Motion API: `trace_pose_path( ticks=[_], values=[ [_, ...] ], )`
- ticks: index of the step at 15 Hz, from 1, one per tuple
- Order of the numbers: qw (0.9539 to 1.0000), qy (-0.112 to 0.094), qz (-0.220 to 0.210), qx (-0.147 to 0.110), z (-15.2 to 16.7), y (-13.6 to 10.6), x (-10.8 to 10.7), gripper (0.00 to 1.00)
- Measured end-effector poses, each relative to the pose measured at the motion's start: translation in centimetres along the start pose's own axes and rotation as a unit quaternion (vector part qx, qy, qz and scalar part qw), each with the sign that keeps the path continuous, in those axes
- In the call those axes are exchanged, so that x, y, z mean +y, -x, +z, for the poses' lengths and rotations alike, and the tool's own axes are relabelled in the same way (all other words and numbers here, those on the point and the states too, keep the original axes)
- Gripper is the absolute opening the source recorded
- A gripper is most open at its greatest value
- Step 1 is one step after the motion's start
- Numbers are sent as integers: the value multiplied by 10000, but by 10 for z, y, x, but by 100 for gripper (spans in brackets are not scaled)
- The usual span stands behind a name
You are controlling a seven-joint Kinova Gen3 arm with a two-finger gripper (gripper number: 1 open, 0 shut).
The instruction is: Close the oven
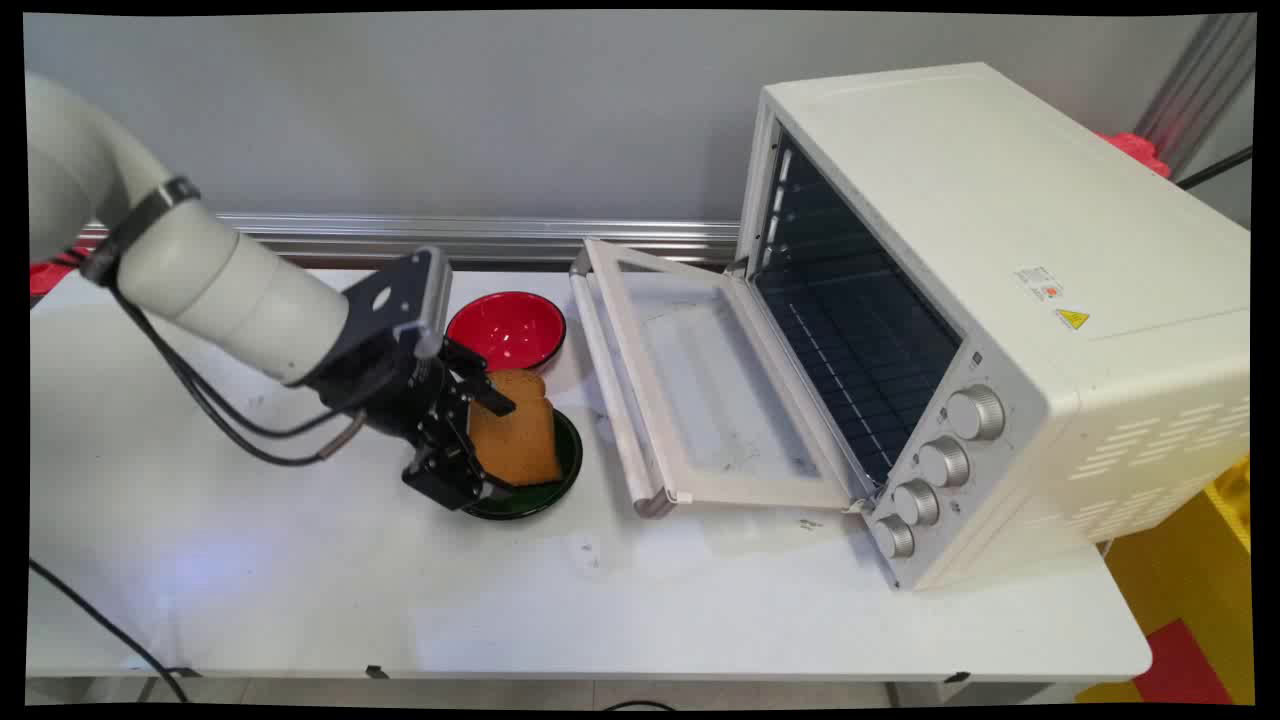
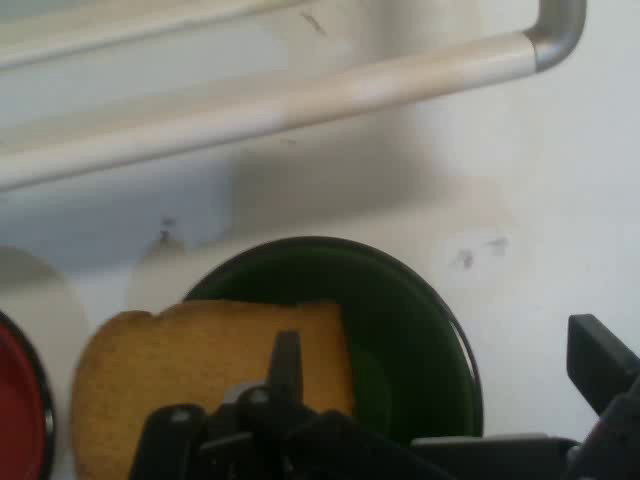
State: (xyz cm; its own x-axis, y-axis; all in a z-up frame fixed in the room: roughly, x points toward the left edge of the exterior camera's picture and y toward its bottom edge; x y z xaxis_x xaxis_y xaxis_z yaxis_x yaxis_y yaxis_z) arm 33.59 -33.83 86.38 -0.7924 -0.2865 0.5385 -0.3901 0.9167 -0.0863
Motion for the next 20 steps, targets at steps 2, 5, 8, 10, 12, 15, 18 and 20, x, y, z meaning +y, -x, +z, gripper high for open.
trace_pose_path(
  ticks=[2,5,8,10,12,15,18,20],
  values=[
    [9998,123,-123,2,-10,-5,-13,100],
    [9992,252,-309,8,-23,-9,-32,100],
    [9983,304,-492,-5,-31,-10,-52,100],
    [9977,317,-600,-23,-36,-9,-64,100],
    [9971,326,-691,-36,-39,-6,-75,100],
    [9963,343,-787,-51,-42,-2,-87,100],
    [9956,367,-860,-59,-45,3,-98,100],
    [9951,398,-904,-76,-47,10,-104,100]
  ],
)
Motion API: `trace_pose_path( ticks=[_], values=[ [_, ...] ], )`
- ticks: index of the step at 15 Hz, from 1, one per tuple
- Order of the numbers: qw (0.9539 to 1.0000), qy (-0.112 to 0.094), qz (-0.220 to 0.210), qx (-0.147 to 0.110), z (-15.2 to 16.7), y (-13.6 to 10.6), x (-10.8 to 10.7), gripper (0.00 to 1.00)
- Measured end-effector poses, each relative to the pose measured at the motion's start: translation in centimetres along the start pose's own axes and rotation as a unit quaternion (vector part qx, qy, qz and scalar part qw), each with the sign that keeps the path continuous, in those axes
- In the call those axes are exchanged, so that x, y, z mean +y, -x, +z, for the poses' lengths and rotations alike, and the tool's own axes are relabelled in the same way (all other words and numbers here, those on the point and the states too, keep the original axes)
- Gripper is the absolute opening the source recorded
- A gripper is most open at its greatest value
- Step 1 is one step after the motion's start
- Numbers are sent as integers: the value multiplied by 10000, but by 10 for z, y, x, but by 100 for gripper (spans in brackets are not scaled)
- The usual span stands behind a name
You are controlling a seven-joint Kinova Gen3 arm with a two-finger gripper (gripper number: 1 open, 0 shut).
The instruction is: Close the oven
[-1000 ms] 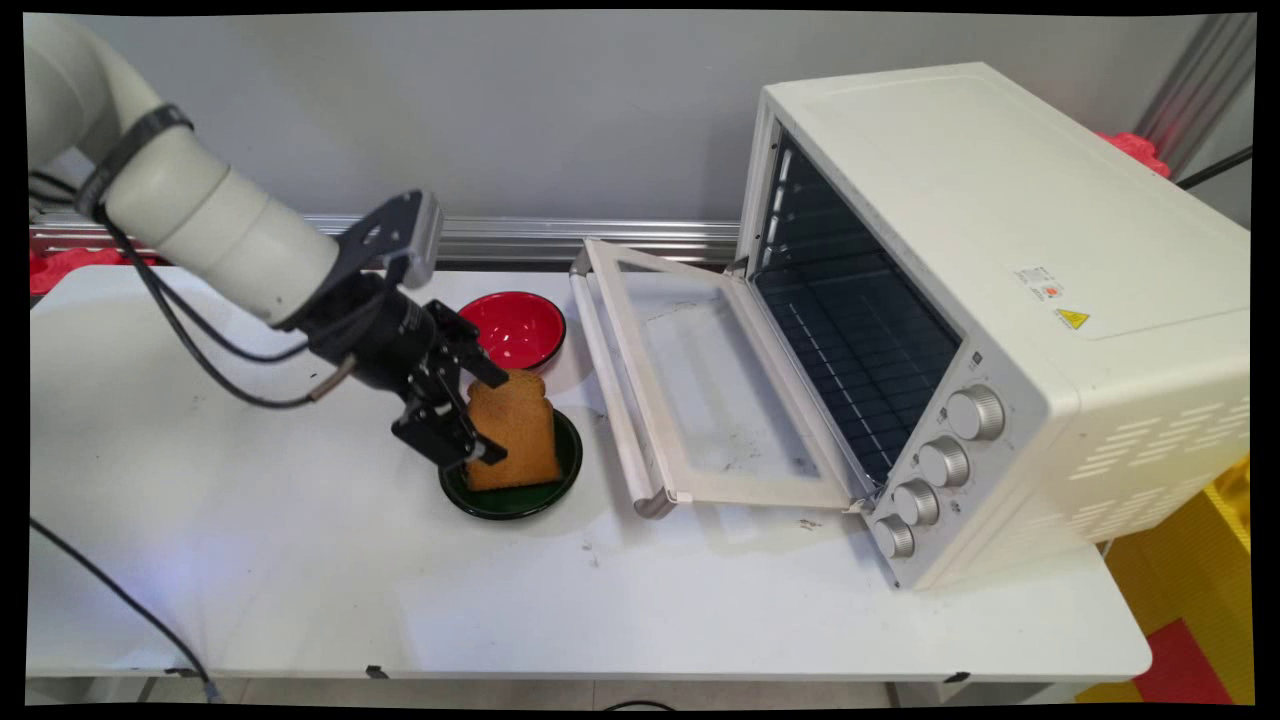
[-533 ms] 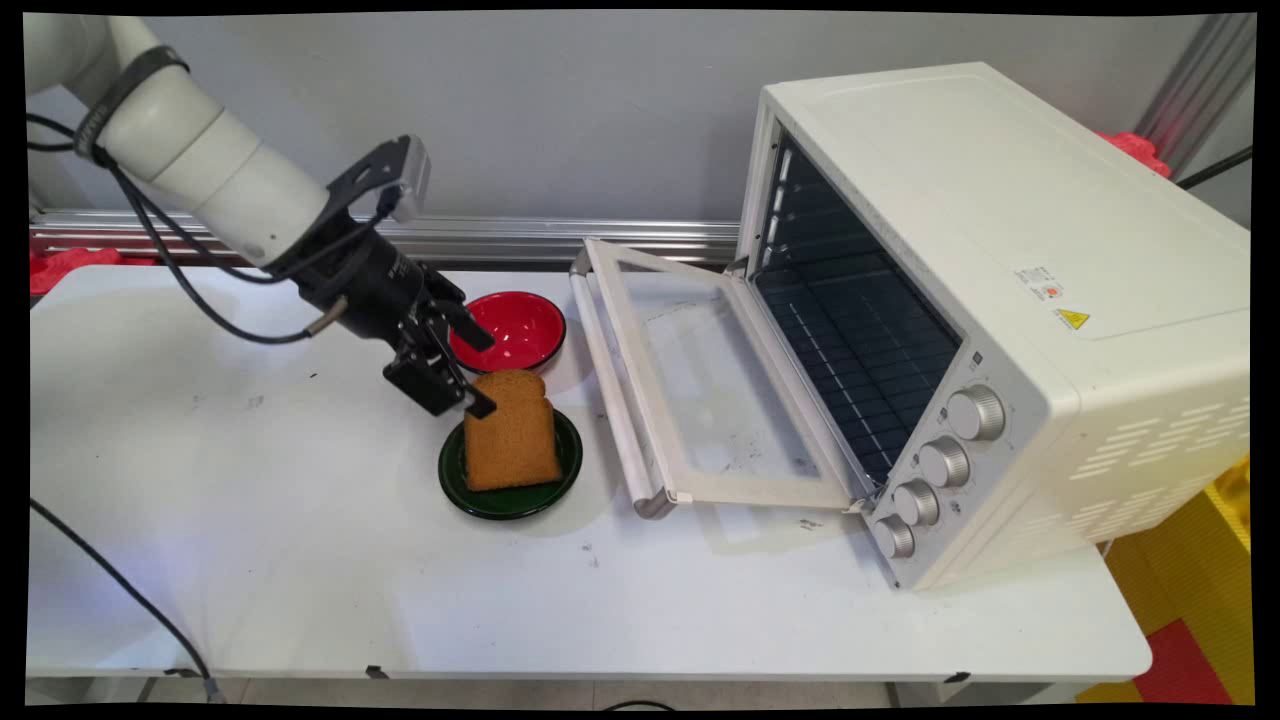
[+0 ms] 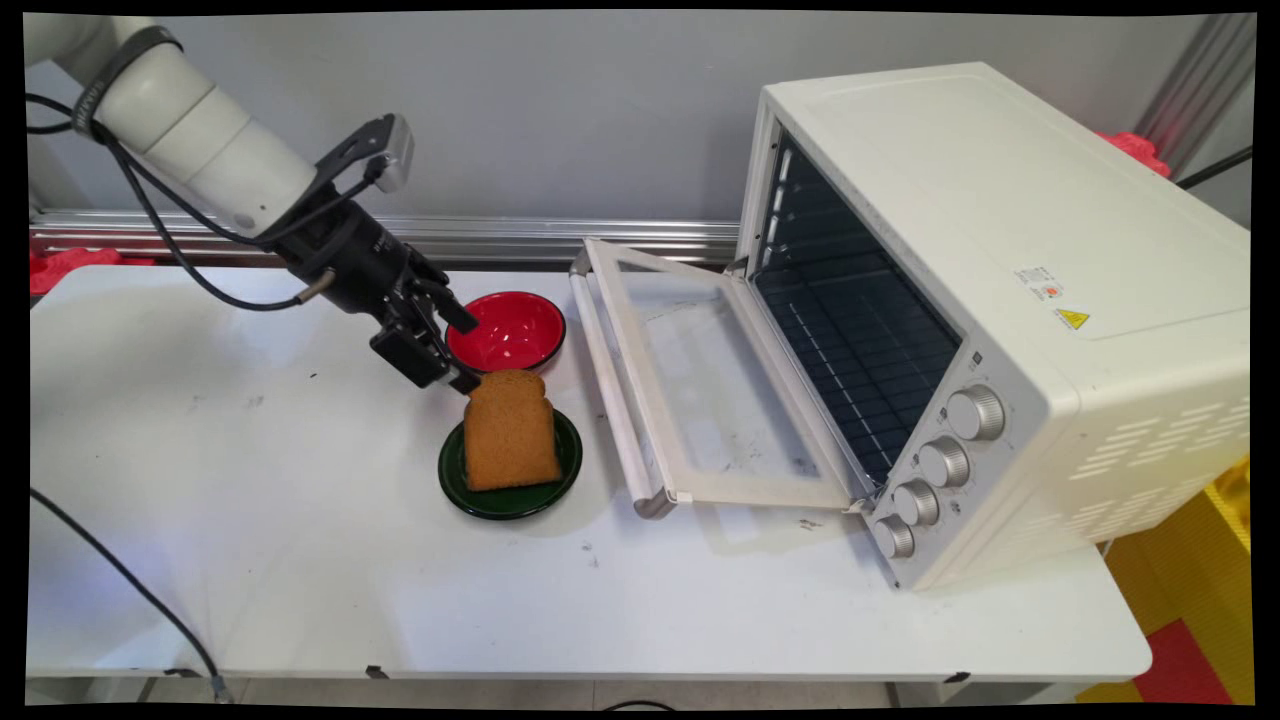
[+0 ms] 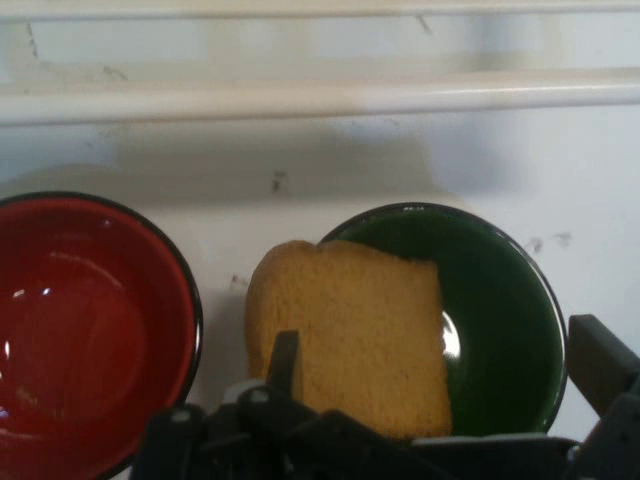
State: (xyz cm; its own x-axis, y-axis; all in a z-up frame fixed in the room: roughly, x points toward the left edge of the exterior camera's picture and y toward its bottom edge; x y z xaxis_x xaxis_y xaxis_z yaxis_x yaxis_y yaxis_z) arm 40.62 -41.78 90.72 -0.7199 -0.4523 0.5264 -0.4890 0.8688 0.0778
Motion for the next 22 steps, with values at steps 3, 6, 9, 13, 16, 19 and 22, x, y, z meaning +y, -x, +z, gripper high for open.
trace_pose_path(
  ticks=[3,6,9,13,16,19,22],
  values=[
    [10000,46,-45,2,-4,8,-9,100],
    [9999,70,-92,25,-7,15,-16,100],
    [9999,71,-138,72,-8,20,-23,100],
    [9996,52,-208,167,-6,24,-30,100],
    [9993,34,-264,268,-2,26,-35,100],
    [9990,22,-287,336,0,27,-39,100],
    [9989,42,-267,396,0,29,-41,0]
  ],
)
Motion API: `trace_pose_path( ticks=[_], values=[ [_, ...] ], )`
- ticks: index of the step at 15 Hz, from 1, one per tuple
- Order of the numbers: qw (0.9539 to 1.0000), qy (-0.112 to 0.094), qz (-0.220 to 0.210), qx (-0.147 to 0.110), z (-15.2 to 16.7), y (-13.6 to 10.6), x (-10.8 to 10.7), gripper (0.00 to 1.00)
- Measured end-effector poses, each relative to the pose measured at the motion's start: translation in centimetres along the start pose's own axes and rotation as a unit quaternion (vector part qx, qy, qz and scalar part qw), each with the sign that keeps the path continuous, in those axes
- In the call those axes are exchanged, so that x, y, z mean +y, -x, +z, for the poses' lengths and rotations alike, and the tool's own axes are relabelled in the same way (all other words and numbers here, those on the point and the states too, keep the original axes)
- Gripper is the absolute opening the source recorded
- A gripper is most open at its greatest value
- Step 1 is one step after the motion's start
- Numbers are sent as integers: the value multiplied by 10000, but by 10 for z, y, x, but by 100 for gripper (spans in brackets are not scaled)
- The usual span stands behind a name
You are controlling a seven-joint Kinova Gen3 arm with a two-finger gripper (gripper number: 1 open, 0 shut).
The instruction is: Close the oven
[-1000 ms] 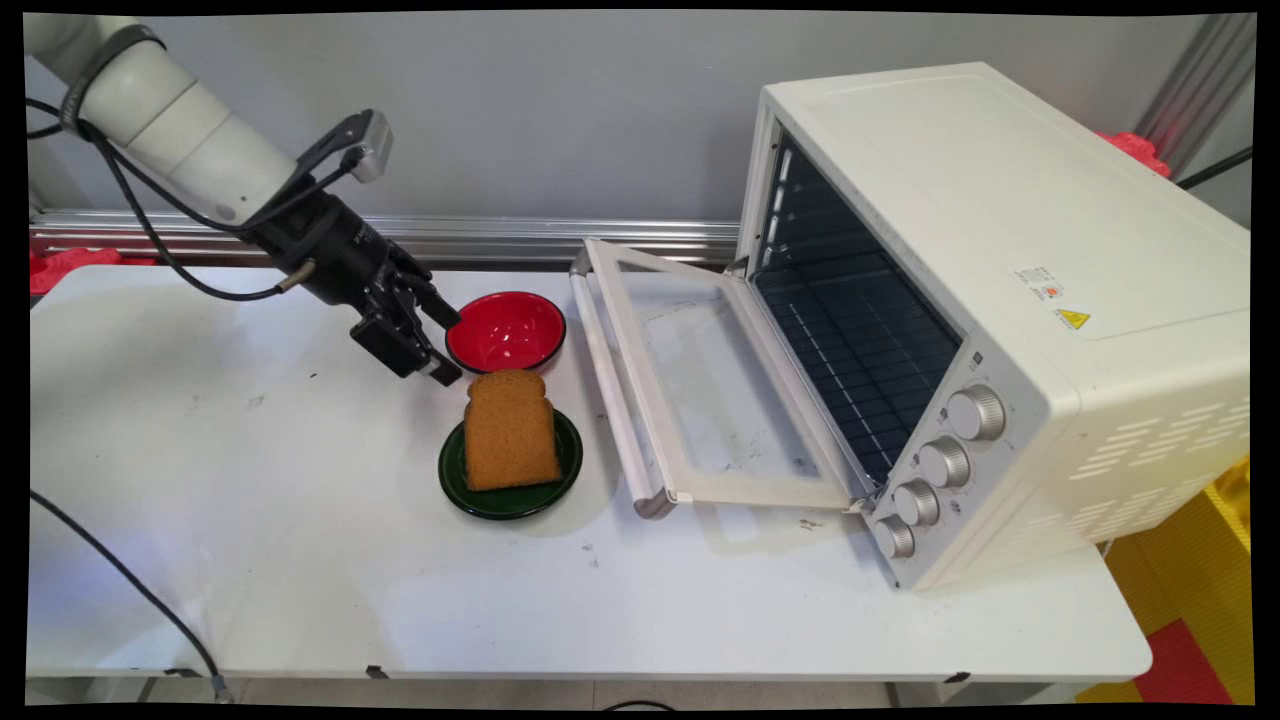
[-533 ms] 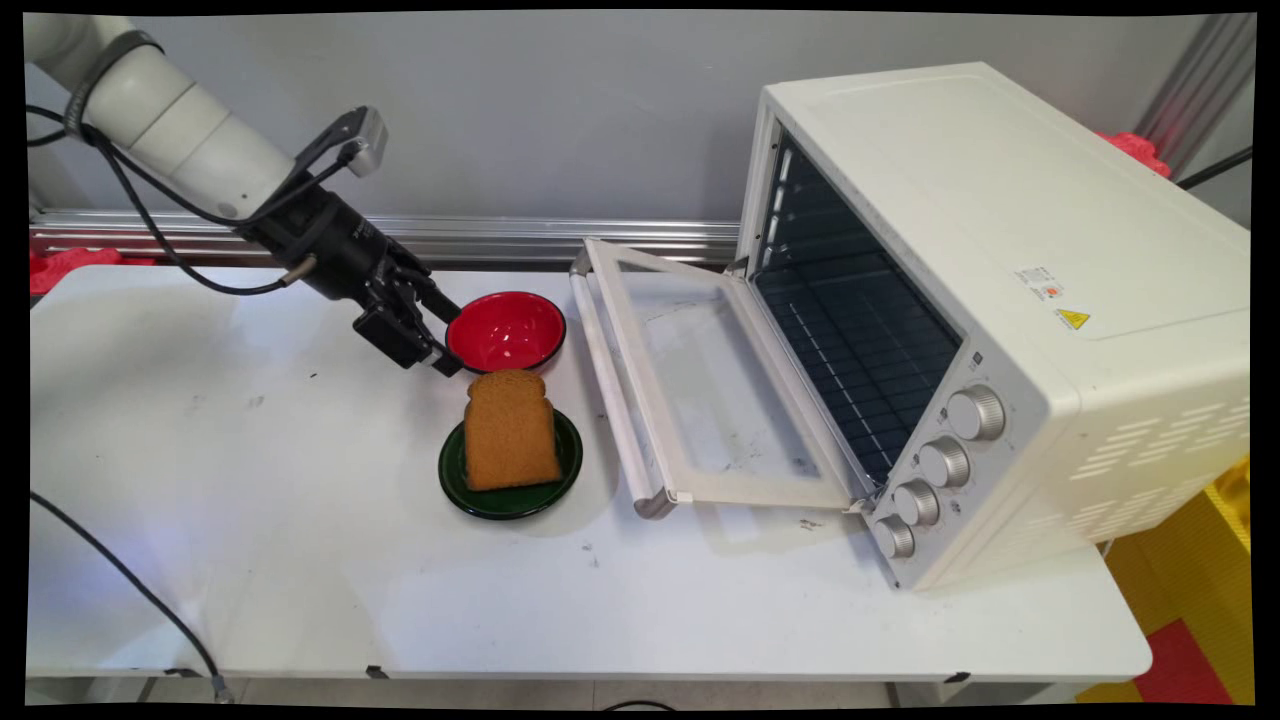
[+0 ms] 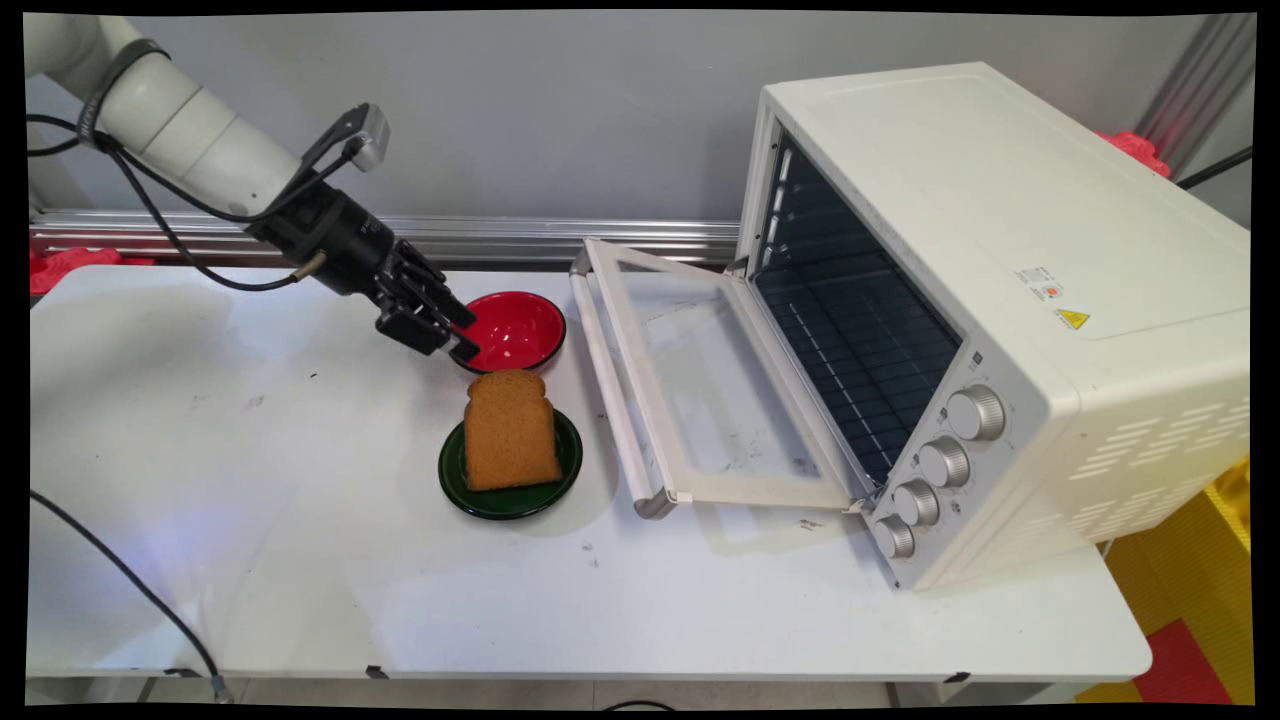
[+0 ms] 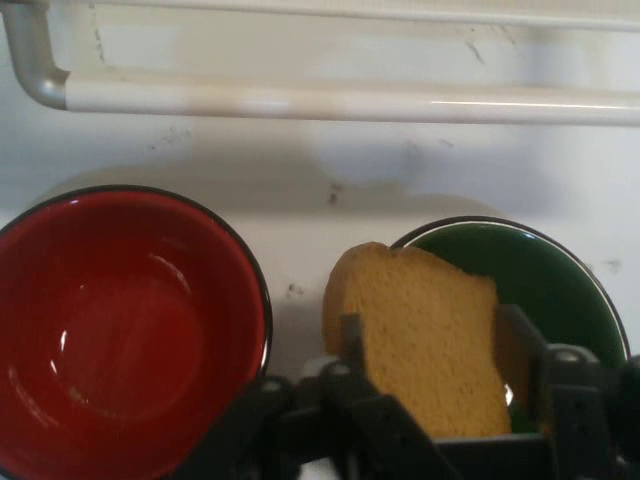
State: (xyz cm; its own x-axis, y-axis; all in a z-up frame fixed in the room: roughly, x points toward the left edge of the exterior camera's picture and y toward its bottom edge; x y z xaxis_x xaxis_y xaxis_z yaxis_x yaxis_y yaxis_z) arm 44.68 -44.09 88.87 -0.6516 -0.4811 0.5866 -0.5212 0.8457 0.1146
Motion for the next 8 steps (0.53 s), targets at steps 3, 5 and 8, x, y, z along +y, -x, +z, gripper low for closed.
trace_pose_path(
  ticks=[3,5,8],
  values=[
    [10000,28,-2,37,1,1,-2,0],
    [10000,46,-8,68,2,1,-3,0],
    [9998,68,-28,160,8,-2,-4,0]
  ],
)
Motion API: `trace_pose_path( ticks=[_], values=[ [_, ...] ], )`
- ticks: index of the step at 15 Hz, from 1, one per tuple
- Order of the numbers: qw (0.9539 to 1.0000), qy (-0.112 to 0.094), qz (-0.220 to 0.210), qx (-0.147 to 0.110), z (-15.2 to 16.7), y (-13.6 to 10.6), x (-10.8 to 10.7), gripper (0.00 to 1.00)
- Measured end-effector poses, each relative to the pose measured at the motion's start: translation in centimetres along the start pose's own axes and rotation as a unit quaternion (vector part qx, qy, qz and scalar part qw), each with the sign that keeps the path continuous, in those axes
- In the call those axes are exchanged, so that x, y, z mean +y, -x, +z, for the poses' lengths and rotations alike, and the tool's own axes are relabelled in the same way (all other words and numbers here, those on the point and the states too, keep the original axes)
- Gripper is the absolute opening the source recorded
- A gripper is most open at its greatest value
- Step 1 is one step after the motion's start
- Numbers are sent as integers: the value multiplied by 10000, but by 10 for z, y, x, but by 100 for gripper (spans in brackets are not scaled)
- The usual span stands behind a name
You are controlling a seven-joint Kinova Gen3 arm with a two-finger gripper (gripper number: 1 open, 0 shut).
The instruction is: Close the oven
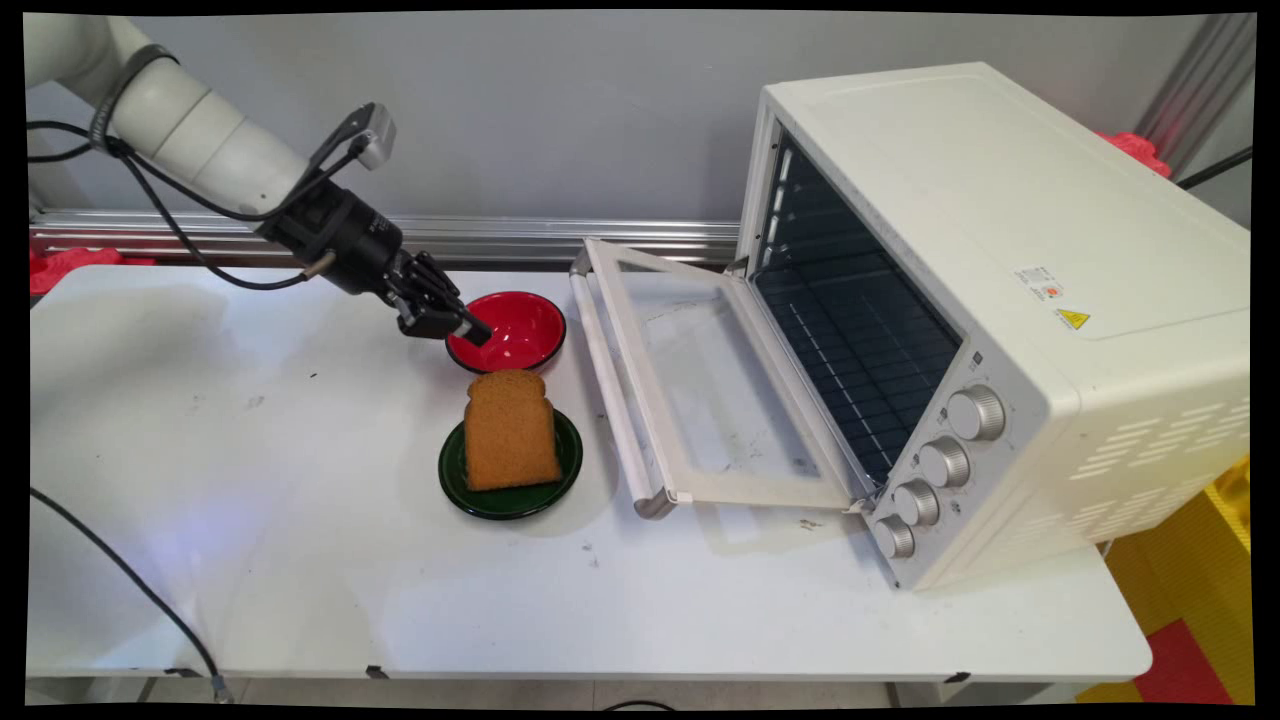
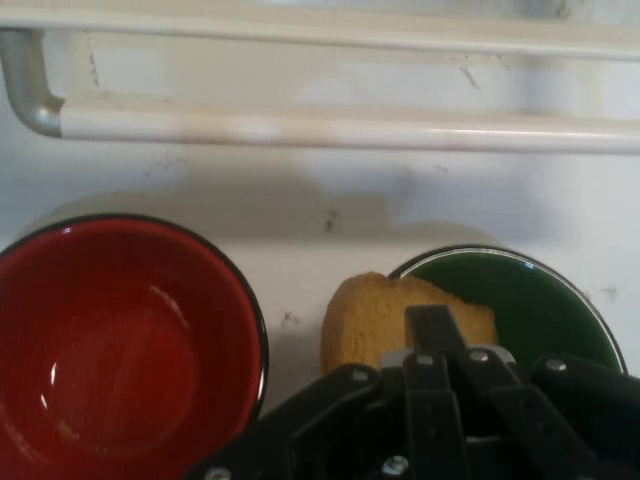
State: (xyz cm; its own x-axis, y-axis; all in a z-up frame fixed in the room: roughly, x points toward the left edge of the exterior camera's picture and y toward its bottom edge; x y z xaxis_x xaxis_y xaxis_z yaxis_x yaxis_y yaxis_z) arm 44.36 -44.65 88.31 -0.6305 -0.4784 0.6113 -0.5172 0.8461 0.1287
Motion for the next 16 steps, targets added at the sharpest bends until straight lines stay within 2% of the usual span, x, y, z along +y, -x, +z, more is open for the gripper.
trace_pose_path(
  ticks=[5,16],
  values=[
    [9999,18,-29,167,19,-1,-1,0],
    [9990,-15,214,386,98,10,-3,0]
  ],
)
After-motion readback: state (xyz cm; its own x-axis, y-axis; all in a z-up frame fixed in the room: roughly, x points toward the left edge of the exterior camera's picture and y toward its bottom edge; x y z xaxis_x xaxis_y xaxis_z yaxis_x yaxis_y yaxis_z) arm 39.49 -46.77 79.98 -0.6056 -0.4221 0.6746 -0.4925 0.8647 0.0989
